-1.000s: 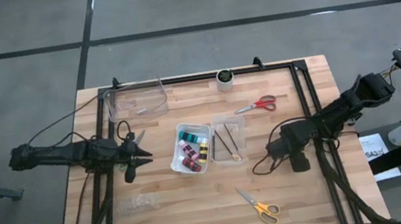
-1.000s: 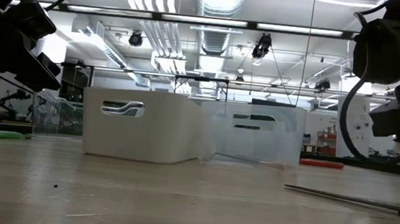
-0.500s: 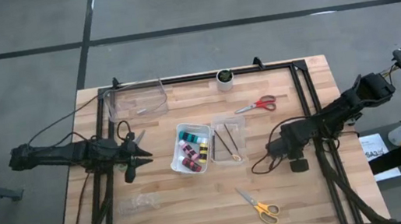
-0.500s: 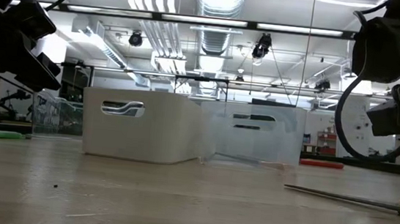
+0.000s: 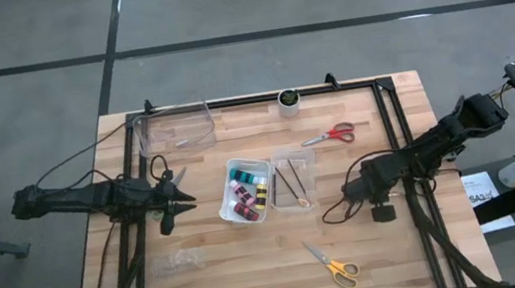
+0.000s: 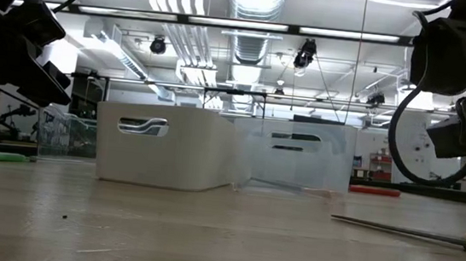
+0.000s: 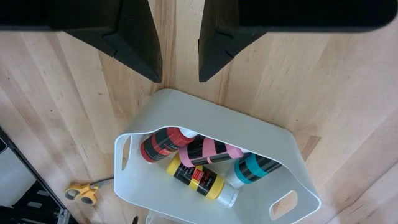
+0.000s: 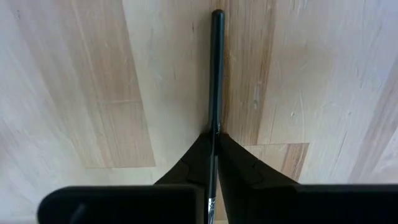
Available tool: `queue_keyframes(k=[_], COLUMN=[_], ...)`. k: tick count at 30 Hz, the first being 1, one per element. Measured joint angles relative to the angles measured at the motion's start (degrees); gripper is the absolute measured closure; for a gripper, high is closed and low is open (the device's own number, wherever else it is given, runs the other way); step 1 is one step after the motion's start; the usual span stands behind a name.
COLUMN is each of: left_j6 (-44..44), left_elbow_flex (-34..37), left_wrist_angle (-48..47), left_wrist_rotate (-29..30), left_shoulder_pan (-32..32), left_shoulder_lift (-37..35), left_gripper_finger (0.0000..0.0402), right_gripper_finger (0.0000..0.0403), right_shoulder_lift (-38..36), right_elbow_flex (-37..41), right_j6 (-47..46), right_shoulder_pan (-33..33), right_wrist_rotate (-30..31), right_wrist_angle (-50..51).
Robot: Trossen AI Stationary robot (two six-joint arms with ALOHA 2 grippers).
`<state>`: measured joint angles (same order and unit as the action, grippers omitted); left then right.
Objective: Pick & Place Paint Supplies
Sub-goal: Put the silver paint brush into the bottom transparent bin
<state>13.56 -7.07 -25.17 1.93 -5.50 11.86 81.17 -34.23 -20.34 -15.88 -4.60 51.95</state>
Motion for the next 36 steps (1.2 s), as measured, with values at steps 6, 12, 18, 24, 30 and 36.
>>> queue_keyframes(k=[6,12,18,24,30,36], left_j6=[0.01,0.02,0.01,0.00,0.00,0.00], left_elbow_flex=[0.00,0.00,0.02,0.02,0.00,0.01], left_wrist_angle=[-0.01,0.00,-0.01,0.00,0.00,-0.01], left_wrist_rotate=[0.00,0.00,0.00,0.00,0.00,0.00], left_shoulder_pan=[-0.02,0.00,-0.01,0.00,-0.01,-0.01], left_shoulder_lift=[0.00,0.00,0.00,0.00,0.00,0.00], left_gripper_finger=[0.0294,0.0294,0.0294,0.0294,0.0294,0.0294], right_gripper_finger=[0.0389,0.0390,0.0390,0.0390,0.0390,0.0390], right_shoulder_lift=[0.20,0.20,0.11,-0.04,-0.11,-0.23], right_elbow_flex=[-1.29,-1.88,-3.21,-6.42,-11.67,-18.24], right_j6=[0.18,1.14,1.03,0.90,-2.47,-9.76], right_shoulder_pan=[0.02,0.04,0.04,0.04,0.03,0.04], right_wrist_rotate=[0.08,0.47,0.42,0.26,1.04,4.50], right_wrist_angle=[1.86,2.13,2.91,5.97,9.10,11.67])
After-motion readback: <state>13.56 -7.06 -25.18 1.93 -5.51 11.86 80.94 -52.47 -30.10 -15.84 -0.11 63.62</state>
